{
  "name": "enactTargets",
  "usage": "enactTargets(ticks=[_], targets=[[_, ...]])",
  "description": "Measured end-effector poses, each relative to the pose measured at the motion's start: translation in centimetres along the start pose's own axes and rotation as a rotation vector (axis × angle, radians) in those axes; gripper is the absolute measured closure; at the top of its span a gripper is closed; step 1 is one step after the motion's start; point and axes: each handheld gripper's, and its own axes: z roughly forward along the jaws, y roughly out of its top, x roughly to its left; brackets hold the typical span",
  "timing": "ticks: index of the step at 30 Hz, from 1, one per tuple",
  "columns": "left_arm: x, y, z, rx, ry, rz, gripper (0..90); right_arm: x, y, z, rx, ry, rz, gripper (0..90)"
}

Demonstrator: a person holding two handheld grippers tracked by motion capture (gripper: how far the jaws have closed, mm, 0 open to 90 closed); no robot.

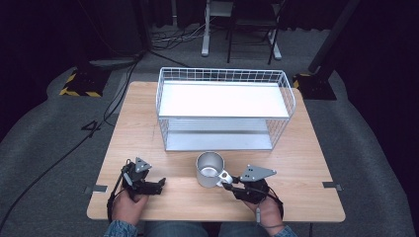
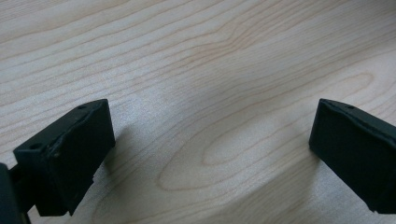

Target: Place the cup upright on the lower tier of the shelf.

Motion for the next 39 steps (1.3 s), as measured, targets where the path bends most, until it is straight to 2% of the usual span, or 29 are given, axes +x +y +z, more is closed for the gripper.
enactTargets(ticks=[12,19,29,39], targets=[[0.0,0.0,0.0,0.000,0.000,0.000,0.5,0.4,0.3,-0.3,-0.017,-0.025,-0.051,71.5],[0.0,0.0,0.0,0.000,0.000,0.000,0.6,0.6,0.6,-0.6,-0.054,-0.047,-0.056,71.7],[0.0,0.0,0.0,0.000,0.000,0.000,0.5,-0.2,1.2,-1.1,-0.110,-0.067,-0.034,71.7],[0.0,0.0,0.0,0.000,0.000,0.000,0.6,-1.7,2.4,-1.6,-0.178,-0.089,0.001,71.7]])
